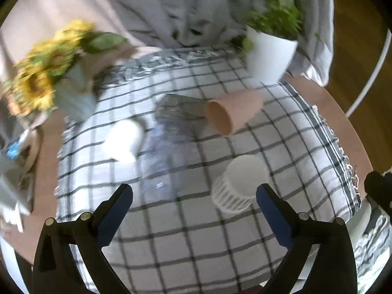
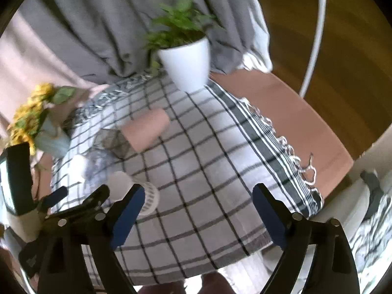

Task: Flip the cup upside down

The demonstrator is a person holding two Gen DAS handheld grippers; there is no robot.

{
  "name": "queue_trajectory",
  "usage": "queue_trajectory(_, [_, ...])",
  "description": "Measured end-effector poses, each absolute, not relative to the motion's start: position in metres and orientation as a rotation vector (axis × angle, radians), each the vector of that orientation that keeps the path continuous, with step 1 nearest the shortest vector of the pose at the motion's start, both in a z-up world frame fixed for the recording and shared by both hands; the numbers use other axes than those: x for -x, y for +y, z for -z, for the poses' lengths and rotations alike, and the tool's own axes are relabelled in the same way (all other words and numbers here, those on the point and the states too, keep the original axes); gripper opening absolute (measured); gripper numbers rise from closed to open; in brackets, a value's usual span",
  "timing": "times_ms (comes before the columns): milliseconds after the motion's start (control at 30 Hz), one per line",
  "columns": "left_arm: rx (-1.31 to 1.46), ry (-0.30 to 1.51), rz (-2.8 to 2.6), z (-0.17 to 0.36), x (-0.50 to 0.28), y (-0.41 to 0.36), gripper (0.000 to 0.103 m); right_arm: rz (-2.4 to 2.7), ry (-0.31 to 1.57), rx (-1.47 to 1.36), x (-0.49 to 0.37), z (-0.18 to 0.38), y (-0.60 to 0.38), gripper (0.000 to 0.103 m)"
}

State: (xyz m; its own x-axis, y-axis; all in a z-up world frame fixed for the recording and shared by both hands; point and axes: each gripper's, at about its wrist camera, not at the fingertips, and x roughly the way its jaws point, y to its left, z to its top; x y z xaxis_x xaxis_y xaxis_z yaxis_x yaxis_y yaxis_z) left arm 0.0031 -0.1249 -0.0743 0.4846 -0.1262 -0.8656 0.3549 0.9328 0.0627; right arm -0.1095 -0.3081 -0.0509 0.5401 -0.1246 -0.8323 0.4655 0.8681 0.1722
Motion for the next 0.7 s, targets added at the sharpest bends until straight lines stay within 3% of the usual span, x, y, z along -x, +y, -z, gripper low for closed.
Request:
queue_trajectory(400, [-0.124, 0.924, 0.089, 0.037, 0.038, -0.046, 0.103, 0.164, 0.861, -0.235, 0.110, 0.017, -0.245, 0.092])
queue_trajectory(700, [-0.156, 0.845, 0.048, 0.016, 0.061, -0.030, 0.103, 0.138, 0.817, -0.201, 0.124, 0.006, -0.223, 0.097])
